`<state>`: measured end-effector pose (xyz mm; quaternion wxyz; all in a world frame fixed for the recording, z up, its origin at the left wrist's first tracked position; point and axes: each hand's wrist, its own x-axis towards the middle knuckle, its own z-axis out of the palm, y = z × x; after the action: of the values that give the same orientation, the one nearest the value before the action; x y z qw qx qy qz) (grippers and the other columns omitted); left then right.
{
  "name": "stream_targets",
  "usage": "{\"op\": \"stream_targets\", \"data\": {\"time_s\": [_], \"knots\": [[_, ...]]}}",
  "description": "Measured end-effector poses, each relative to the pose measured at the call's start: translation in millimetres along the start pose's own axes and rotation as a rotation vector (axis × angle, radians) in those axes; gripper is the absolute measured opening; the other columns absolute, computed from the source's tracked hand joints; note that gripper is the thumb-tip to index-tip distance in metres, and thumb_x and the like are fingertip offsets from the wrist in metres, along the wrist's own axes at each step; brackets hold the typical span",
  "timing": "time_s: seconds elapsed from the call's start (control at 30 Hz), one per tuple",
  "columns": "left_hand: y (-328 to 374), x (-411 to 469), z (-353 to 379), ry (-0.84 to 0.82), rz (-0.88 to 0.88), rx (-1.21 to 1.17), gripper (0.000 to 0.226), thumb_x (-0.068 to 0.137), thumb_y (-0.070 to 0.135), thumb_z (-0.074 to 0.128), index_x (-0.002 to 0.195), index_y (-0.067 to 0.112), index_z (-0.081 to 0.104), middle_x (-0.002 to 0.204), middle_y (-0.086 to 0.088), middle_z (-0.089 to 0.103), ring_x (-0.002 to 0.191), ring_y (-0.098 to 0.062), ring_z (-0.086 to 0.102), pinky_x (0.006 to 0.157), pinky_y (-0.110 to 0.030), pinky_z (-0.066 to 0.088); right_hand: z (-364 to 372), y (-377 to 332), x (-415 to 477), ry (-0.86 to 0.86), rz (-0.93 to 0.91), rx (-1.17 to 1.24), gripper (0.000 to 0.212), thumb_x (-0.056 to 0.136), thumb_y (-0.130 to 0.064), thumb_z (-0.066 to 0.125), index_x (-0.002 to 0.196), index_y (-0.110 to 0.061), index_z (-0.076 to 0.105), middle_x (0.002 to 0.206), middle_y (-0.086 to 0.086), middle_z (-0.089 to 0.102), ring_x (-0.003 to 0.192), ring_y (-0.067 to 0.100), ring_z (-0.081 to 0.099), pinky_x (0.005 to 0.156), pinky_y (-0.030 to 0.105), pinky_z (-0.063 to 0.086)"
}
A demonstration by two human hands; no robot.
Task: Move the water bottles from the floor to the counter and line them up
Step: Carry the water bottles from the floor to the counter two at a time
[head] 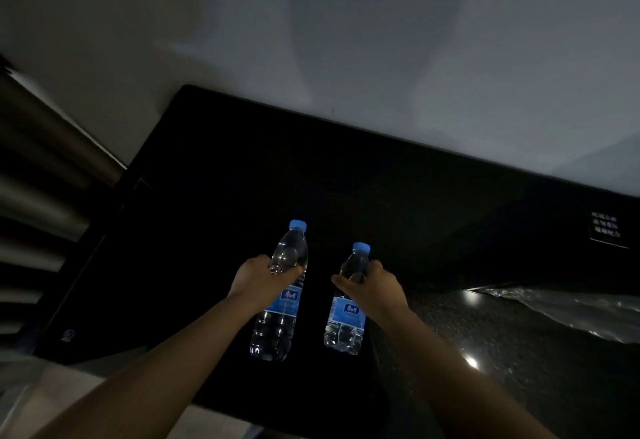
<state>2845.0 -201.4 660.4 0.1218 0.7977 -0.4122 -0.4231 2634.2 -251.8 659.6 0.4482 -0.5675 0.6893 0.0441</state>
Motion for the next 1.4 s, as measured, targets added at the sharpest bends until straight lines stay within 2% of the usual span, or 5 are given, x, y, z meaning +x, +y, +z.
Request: {"op": "stream_targets", "data": {"time_s": [0.47, 0.6, 0.8, 0.97, 1.4], "knots": [[0, -10, -11, -0.005, 0.002, 0.007, 0.045, 0.073, 0.057, 0.072, 0.089, 0.019, 0.054, 0.083, 0.009, 0.058, 0.067, -0.002, 0.056, 0.054, -0.02, 0.045, -12, 9, -20, -0.001, 0.032, 0.036, 0.069, 0.071, -0.067, 0.069, 0.114, -0.018, 0.045, 0.098, -0.002, 0.061, 0.082, 0.012, 0.065, 0.071, 0.033, 0.059], [12, -22, -23, 0.019, 0.175, 0.185, 0.066, 0.075, 0.057, 0.071, 0.12, 0.013, 0.051, 0.112, 0.005, 0.046, 0.085, -0.003, 0.048, 0.058, -0.012, 0.036, -19, 13, -34, 0.074, -0.005, -0.078, 0.072, 0.072, -0.068, 0.066, 0.118, -0.015, 0.047, 0.097, -0.002, 0.062, 0.083, 0.013, 0.063, 0.068, 0.032, 0.055], [42, -40, -35, -0.091, 0.396, 0.293, 0.053, 0.076, 0.054, 0.07, 0.118, 0.027, 0.051, 0.113, 0.007, 0.049, 0.088, -0.001, 0.051, 0.062, -0.008, 0.034, -37, 25, -64, 0.166, -0.118, -0.213, 0.08, 0.073, -0.07, 0.062, 0.135, -0.023, 0.043, 0.113, -0.005, 0.059, 0.093, 0.007, 0.056, 0.066, 0.023, 0.043], [76, -56, -29, -0.219, 0.487, 0.426, 0.079, 0.079, 0.057, 0.066, 0.143, 0.022, 0.036, 0.14, 0.002, 0.041, 0.121, -0.011, 0.046, 0.095, -0.023, 0.042, -57, 43, -96, 0.181, -0.148, -0.284, 0.074, 0.072, -0.063, 0.068, 0.133, -0.028, 0.045, 0.117, -0.007, 0.058, 0.091, 0.005, 0.055, 0.058, 0.015, 0.034], [213, -159, 92, -0.522, 0.962, 0.891, 0.061, 0.085, 0.05, 0.064, 0.134, 0.02, 0.046, 0.126, 0.003, 0.048, 0.112, -0.014, 0.05, 0.096, -0.033, 0.049, -113, 182, -226, 0.33, -0.01, -0.342, 0.053, 0.083, -0.047, 0.065, 0.128, -0.025, 0.05, 0.125, 0.001, 0.055, 0.115, 0.022, 0.054, 0.092, 0.031, 0.046]]}}
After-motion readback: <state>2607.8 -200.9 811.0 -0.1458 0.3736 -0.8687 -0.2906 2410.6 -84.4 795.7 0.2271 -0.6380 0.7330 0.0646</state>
